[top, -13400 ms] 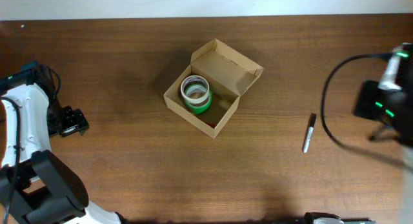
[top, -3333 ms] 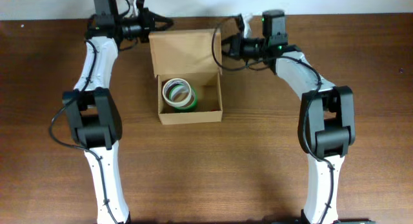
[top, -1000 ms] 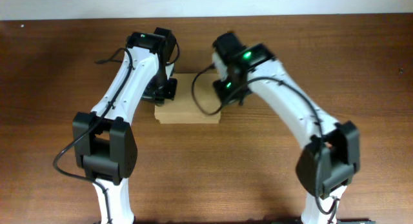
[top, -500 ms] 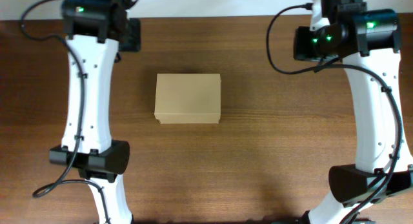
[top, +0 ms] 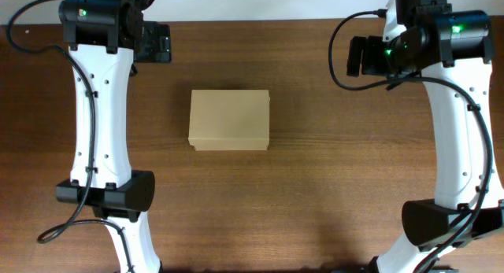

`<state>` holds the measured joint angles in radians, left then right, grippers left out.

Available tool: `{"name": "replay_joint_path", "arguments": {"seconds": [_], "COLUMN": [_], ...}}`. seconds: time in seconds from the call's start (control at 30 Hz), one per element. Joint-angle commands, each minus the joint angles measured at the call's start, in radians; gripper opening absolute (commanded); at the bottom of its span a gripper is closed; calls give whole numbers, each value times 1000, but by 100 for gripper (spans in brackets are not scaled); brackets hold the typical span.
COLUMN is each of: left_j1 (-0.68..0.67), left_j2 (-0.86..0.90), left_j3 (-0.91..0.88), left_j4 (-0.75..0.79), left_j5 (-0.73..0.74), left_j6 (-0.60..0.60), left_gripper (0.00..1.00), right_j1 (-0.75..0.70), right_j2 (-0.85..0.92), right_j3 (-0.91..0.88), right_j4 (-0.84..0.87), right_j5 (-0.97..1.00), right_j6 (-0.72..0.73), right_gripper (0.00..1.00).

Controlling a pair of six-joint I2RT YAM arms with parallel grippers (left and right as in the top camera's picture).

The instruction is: Pack container

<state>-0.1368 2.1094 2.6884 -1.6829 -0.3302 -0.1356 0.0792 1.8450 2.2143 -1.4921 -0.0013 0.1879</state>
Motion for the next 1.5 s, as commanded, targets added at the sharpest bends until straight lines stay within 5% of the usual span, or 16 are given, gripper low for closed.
{"name": "replay_joint_path", "arguments": {"seconds": [0.0, 0.37, 0.63, 0.9, 1.27, 1.47], "left_j1": [2, 2, 2, 2, 2, 2], "left_j2": [-6, -6, -6, -6, -6, -6], "left_j3": [9, 9, 9, 9, 9, 9], "left_j4": [-2, -2, -2, -2, -2, -2], "left_j5": [-14, -14, -14, -14, -14, -14], "left_j6": [-6, -6, -6, -6, -6, -6], "left_gripper": [100, 100, 100, 100, 100, 100], "right_j1": [-2, 5, 6, -34, -109, -109], "right_j2": [7, -43, -355, -816, -1483, -1741], "right_j3": [8, 7, -117, -639, -1439, -1780], "right_j4": [0, 8, 358, 687, 782, 1013], "right_j5": [-13, -5, -14, -13, -12, -13], "right_j6": [11, 11, 12, 11, 11, 11], "right_gripper": [99, 99, 99, 99, 99, 99]}}
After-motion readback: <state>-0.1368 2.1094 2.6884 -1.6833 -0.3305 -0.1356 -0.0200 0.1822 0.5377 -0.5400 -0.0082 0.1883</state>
